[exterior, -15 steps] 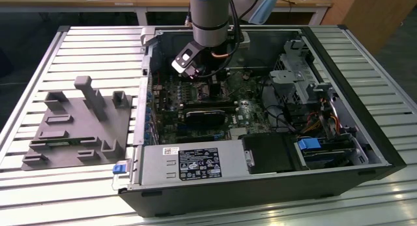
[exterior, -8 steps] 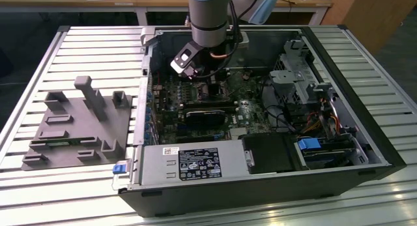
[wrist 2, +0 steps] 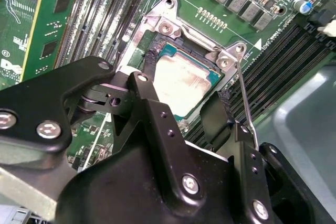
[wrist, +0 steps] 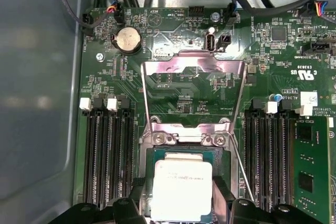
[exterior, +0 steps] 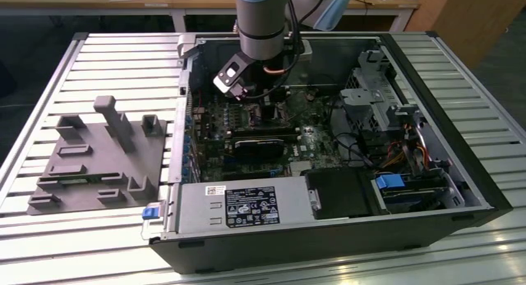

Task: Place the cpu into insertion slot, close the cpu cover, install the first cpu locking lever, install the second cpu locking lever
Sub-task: 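Place the cpu into insertion slot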

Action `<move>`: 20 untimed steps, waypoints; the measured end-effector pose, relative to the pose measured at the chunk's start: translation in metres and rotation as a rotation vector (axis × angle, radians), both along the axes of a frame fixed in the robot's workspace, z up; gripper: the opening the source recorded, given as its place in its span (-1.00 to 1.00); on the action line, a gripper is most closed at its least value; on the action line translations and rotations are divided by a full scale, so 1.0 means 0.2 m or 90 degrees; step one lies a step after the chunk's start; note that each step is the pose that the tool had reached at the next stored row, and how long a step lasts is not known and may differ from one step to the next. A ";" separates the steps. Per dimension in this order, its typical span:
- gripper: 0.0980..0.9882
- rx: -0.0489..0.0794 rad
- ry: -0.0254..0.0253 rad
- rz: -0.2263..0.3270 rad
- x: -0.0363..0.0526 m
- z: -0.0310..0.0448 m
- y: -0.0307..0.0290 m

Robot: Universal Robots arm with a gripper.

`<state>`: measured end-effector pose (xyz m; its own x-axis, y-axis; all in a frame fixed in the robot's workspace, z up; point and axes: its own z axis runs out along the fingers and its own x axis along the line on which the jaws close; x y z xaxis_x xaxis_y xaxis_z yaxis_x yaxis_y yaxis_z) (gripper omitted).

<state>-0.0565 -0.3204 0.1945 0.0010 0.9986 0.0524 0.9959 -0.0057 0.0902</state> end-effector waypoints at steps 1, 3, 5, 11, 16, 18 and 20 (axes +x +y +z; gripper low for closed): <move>0.15 0.000 0.0000 0.000 0.000 0.000 0.000; 0.15 0.000 0.0000 0.000 -0.001 0.000 -0.001; 0.15 0.000 0.0000 0.000 -0.001 0.001 -0.001; 0.15 0.000 -0.0001 0.000 0.000 0.006 -0.001; 0.15 0.001 -0.0002 0.000 -0.007 0.009 -0.002; 0.15 0.002 -0.0011 0.000 -0.015 0.009 -0.002; 0.15 0.002 -0.0029 0.000 -0.025 0.009 -0.002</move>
